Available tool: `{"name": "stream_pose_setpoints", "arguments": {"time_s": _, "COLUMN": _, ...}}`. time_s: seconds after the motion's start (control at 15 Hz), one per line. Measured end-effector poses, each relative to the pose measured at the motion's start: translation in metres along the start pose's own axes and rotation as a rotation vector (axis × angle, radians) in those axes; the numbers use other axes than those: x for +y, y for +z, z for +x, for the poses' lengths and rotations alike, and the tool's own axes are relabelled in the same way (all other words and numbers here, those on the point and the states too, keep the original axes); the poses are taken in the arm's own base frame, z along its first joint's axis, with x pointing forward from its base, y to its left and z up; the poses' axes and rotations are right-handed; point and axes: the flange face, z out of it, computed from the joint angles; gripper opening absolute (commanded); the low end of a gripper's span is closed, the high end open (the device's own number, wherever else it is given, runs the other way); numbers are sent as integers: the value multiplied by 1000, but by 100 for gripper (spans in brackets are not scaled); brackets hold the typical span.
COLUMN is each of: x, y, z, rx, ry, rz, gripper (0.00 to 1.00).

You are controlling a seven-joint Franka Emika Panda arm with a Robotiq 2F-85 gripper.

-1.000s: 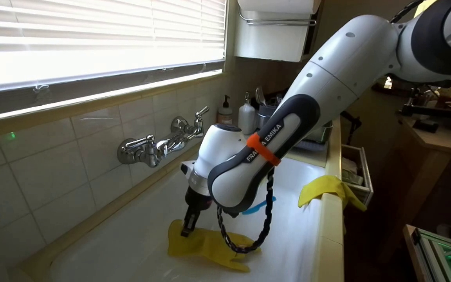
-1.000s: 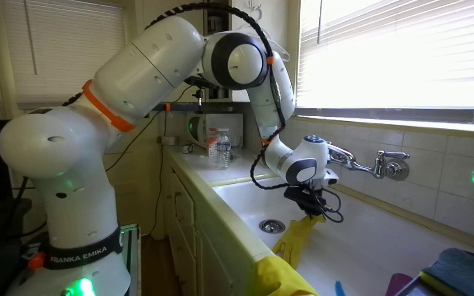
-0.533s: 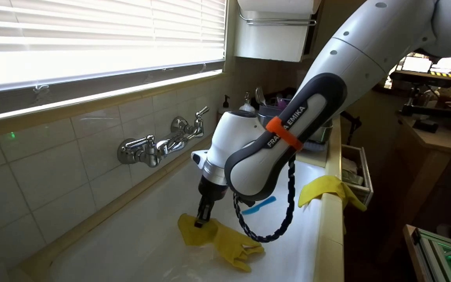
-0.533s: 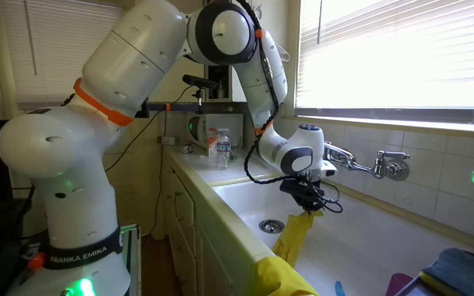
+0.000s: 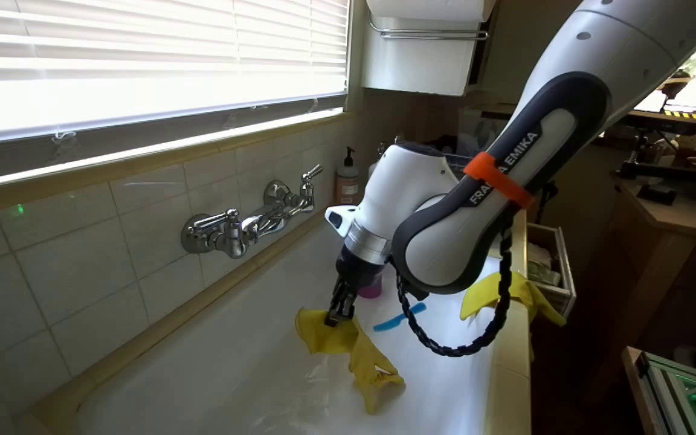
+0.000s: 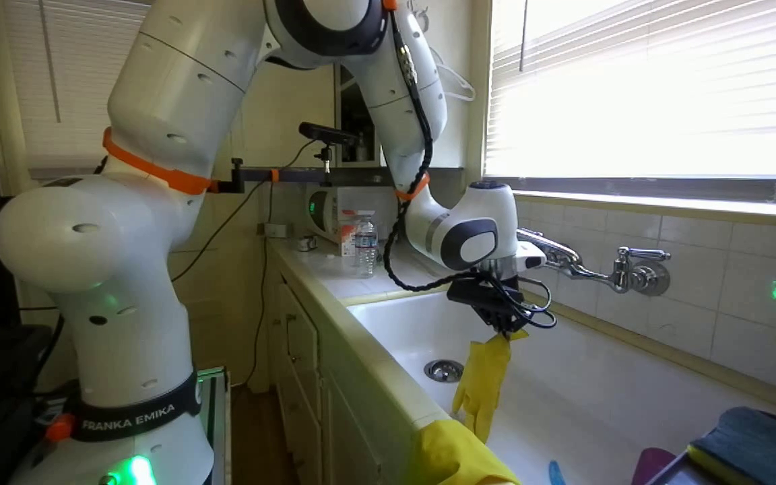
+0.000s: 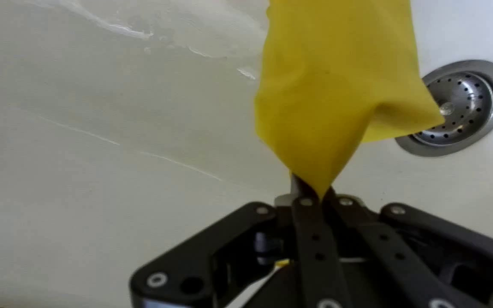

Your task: Remove the yellow glove from the sink and hang it over the front of the sink.

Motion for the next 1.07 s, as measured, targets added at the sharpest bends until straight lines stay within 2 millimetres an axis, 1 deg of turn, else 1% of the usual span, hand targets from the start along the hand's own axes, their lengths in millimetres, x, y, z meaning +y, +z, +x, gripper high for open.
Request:
{"name": "stream_pose_setpoints", "arguments": {"time_s": 0.47, "x": 0, "y": -51, "z": -29, "rx": 17, "ry": 44, "rz": -64, "gripper": 1}}
{"name": "stream_pose_setpoints", "arguments": {"time_s": 0.8, "x": 4, "y": -81, "z": -52, "rx": 16, "ry": 100, "rz": -105, "gripper": 1}}
{"name": "stream_pose_setpoints", "arguments": {"time_s": 1.07, "x": -1, "y": -102, "z": -60, "rx": 29, "ry": 120, "rz": -124, "gripper": 1}}
